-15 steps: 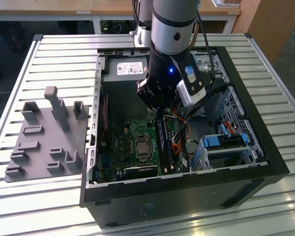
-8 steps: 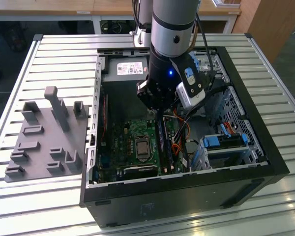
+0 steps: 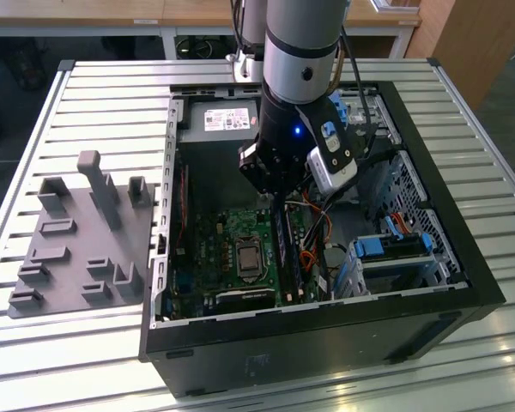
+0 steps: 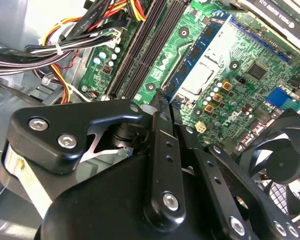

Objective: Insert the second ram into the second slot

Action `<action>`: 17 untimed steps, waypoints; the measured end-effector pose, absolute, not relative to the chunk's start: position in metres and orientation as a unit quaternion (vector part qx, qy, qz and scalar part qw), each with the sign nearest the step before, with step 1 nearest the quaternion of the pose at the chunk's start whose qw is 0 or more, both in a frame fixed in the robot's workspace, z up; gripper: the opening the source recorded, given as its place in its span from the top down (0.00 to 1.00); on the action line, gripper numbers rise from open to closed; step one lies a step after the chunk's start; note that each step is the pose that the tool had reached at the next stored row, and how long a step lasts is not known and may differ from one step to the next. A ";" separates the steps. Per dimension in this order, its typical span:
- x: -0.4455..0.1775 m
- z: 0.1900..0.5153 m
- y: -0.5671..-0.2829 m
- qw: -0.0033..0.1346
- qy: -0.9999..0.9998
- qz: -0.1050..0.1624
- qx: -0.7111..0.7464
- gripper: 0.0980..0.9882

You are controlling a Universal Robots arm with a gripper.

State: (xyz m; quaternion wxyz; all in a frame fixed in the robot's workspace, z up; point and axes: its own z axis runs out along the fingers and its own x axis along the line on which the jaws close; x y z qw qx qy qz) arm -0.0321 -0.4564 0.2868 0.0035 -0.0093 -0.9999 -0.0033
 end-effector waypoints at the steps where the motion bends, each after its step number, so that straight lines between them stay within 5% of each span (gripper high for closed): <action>1: -0.032 0.286 -0.456 0.003 -1.000 -0.003 -0.009 0.96; 17: -0.032 0.279 -0.456 0.003 -1.000 -0.003 -0.009 0.96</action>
